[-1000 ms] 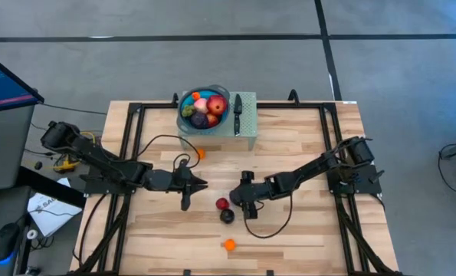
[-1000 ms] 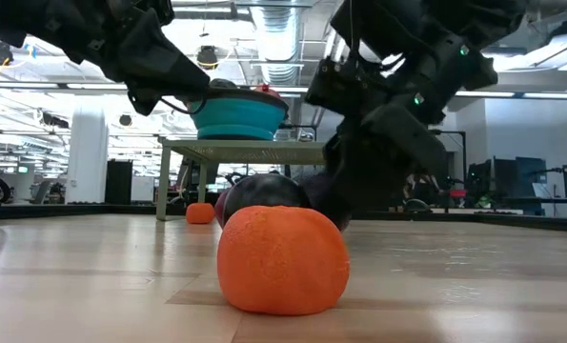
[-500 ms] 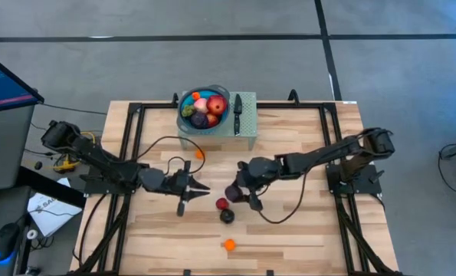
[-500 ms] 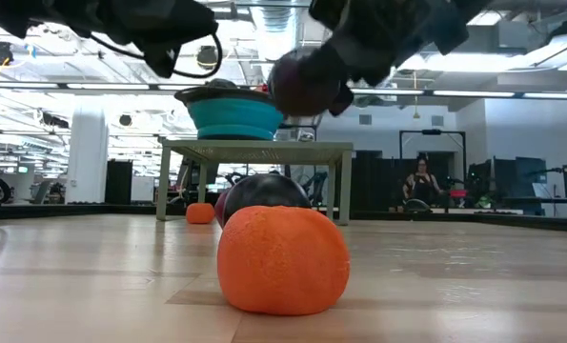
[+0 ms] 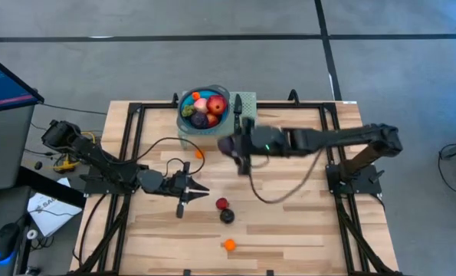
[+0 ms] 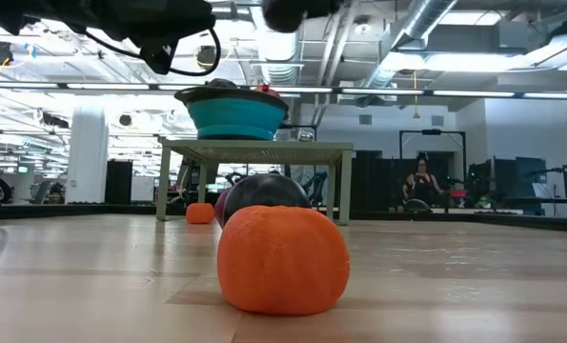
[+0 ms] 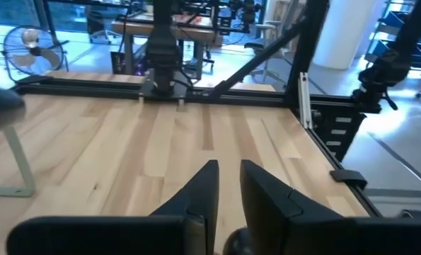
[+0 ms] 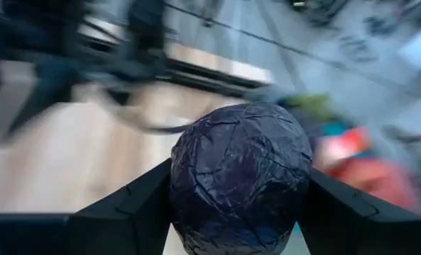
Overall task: Pick & Place Fruit
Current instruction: Put the purple plum into the blue strainer bowl
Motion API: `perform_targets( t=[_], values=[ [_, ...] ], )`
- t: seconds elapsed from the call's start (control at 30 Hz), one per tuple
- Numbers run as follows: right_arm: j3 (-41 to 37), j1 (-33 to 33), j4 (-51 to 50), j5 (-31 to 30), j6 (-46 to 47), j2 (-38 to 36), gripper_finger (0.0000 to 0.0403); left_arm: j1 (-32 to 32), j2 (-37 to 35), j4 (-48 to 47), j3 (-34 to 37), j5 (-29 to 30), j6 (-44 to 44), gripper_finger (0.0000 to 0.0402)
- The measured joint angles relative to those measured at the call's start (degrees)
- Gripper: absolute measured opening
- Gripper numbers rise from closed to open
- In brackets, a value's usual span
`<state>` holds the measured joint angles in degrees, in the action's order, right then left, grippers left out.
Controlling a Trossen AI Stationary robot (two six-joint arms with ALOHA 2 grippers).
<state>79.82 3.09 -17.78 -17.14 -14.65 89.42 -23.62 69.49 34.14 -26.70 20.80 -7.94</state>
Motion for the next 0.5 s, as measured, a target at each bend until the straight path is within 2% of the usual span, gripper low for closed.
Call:
perform_targets(
  t=[0.23,0.5],
  values=[
    [17.9,-7.7,-7.5,-2.9,-14.6,12.0,0.0245,0.0,0.0,0.3,0.0,0.5,0.0,0.0053],
    [28.3,-10.5,-15.1,-16.8,-18.5,23.3,0.0245,0.0,0.0,0.4,0.0,0.7,0.0,0.0053]
  ],
)
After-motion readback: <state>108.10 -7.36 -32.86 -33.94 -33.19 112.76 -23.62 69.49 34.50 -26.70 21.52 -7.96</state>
